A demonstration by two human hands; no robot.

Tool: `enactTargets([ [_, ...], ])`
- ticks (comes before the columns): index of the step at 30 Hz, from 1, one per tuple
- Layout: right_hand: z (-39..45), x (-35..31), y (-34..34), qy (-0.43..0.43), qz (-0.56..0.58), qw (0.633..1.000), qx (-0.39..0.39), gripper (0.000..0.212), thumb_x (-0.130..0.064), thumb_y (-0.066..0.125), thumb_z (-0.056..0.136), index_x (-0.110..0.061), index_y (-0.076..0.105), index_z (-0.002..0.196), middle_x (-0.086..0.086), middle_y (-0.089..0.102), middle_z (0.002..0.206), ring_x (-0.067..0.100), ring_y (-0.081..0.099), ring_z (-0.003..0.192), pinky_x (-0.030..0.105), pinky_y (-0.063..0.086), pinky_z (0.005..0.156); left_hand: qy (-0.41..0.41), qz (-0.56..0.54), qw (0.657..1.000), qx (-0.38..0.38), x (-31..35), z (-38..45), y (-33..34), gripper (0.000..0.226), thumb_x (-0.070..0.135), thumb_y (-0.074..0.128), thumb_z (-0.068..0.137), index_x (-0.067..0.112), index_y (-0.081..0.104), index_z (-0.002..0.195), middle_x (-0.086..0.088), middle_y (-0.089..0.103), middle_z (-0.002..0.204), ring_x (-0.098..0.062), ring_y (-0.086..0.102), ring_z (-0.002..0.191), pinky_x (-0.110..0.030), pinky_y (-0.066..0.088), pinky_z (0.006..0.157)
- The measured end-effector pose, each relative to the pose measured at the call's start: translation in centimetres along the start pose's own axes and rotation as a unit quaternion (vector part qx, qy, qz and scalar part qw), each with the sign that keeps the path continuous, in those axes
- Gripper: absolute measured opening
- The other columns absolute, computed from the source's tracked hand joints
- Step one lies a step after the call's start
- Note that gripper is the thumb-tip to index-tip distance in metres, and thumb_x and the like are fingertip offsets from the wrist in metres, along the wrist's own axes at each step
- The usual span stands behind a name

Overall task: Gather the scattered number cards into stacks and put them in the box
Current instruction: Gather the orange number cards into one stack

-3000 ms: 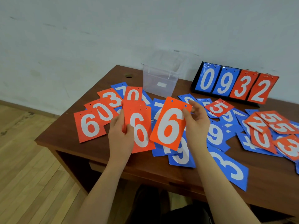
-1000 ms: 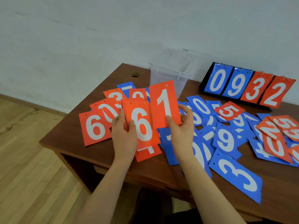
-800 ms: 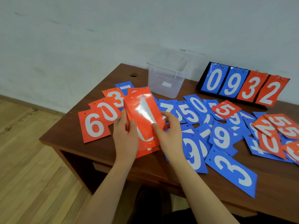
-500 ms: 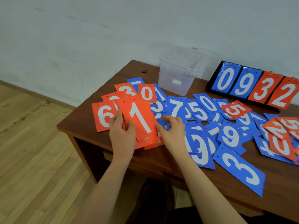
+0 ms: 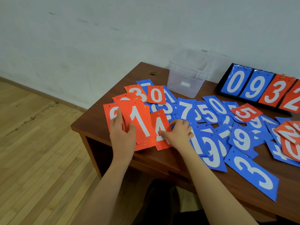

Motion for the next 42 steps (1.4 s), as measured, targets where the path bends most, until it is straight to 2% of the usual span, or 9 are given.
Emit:
enactTargets([
  [3, -0.3, -0.5, -1.4, -0.057, 0.122, 0.990, 0.049, 0.021, -0.019, 0.062, 0.088, -0.019, 0.047, 0.102, -0.005, 0.051, 0.104, 0.017, 0.051, 0.105, 0.030, 0.040, 0.093, 0.000, 0.008, 1.000, 0.000, 0.1, 0.2, -0.3, 0.057, 0.028, 0.047, 0.095, 0.027, 0.022, 0.146, -0.001, 0.035, 0.142, -0.016, 0.040, 0.128, -0.033, 0.040, 0.099],
  [6, -1.0, -0.5, -4.0, -0.078, 0.248, 0.959, 0.115, 0.025, -0.017, 0.053, 0.095, -0.019, 0.046, 0.118, -0.010, 0.050, 0.106, 0.008, 0.054, 0.096, 0.012, 0.041, 0.064, -0.006, 0.018, 1.000, 0.006, 0.2, 0.4, -0.5, 0.057, 0.027, 0.047, 0.095, 0.027, 0.021, 0.146, -0.001, 0.034, 0.143, -0.017, 0.038, 0.129, -0.032, 0.039, 0.099],
  [10, -2.0, -0.7, -6.2, -0.104, 0.358, 0.912, 0.170, 0.023, -0.018, 0.055, 0.093, -0.029, 0.048, 0.112, -0.014, 0.055, 0.099, 0.008, 0.060, 0.093, 0.023, 0.052, 0.070, 0.004, 0.013, 1.000, 0.005, 0.2, 0.5, -0.2, 0.054, 0.029, 0.046, 0.095, 0.027, 0.025, 0.146, -0.002, 0.036, 0.141, -0.017, 0.038, 0.129, -0.035, 0.038, 0.101],
  [16, -4.0, -1.7, -5.1, -0.121, 0.362, 0.915, 0.131, 0.025, -0.012, 0.058, 0.089, -0.027, 0.052, 0.109, -0.014, 0.055, 0.095, -0.004, 0.055, 0.087, 0.013, 0.047, 0.067, 0.021, -0.050, 0.997, -0.058, 1.6, -0.9, 3.1, 0.052, 0.030, 0.047, 0.095, 0.032, 0.028, 0.143, 0.004, 0.038, 0.140, -0.010, 0.042, 0.123, -0.035, 0.042, 0.099],
  [24, -3.9, 0.7, -4.7, -0.071, 0.276, 0.953, 0.103, 0.055, -0.028, 0.063, 0.087, -0.028, 0.039, 0.137, -0.004, 0.039, 0.134, 0.011, 0.038, 0.125, 0.032, 0.042, 0.097, 0.039, -0.074, 0.990, -0.110, 2.5, -2.4, 6.3, 0.051, 0.030, 0.052, 0.093, 0.032, 0.033, 0.140, 0.006, 0.041, 0.140, -0.012, 0.048, 0.121, -0.027, 0.049, 0.089],
  [28, -3.6, 0.2, -3.9, -0.059, 0.347, 0.936, -0.002, 0.063, -0.031, 0.056, 0.092, -0.029, 0.024, 0.146, -0.012, 0.054, 0.117, -0.001, 0.055, 0.092, 0.010, 0.050, 0.065, 0.043, -0.067, 0.993, -0.088, 2.8, -1.5, 6.1, 0.051, 0.030, 0.052, 0.092, 0.031, 0.034, 0.140, 0.005, 0.042, 0.140, -0.009, 0.046, 0.120, -0.016, 0.044, 0.082],
  [31, -3.5, -0.7, -3.3, -0.069, 0.393, 0.917, -0.020, 0.055, -0.022, 0.055, 0.094, -0.028, 0.032, 0.143, -0.022, 0.053, 0.102, 0.000, 0.058, 0.087, 0.008, 0.050, 0.057, 0.048, -0.050, 0.994, -0.088, 3.0, -0.5, 6.0, 0.050, 0.030, 0.051, 0.093, 0.030, 0.034, 0.140, 0.004, 0.041, 0.140, -0.012, 0.044, 0.124, -0.025, 0.044, 0.090],
  [38, -2.7, -1.8, -2.4, -0.061, 0.436, 0.898, -0.003, 0.049, -0.015, 0.054, 0.094, -0.032, 0.040, 0.137, -0.012, 0.055, 0.108, 0.000, 0.060, 0.087, 0.011, 0.052, 0.055, 0.065, 0.055, 0.991, -0.105, 2.3, 2.4, 4.5, 0.049, 0.034, 0.043, 0.095, 0.025, 0.032, 0.142, -0.001, 0.040, 0.141, -0.013, 0.043, 0.122, -0.028, 0.043, 0.094],
  [42, -1.9, -2.0, -2.6, -0.057, 0.395, 0.917, 0.021, 0.051, -0.016, 0.050, 0.096, -0.034, 0.035, 0.141, -0.013, 0.048, 0.114, 0.003, 0.053, 0.093, 0.015, 0.051, 0.065, 0.024, 0.320, 0.947, -0.011, -0.4, 5.0, 1.2, 0.059, 0.043, 0.043, 0.094, 0.019, 0.025, 0.144, -0.016, 0.029, 0.145, -0.036, 0.024, 0.134, -0.048, 0.025, 0.108],
])
Point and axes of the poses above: each hand's wrist, its own z-axis towards the middle knuckle, its own y-axis out of the palm, x = y × z, the point moved 7 cm from there along z, towards the middle knuckle
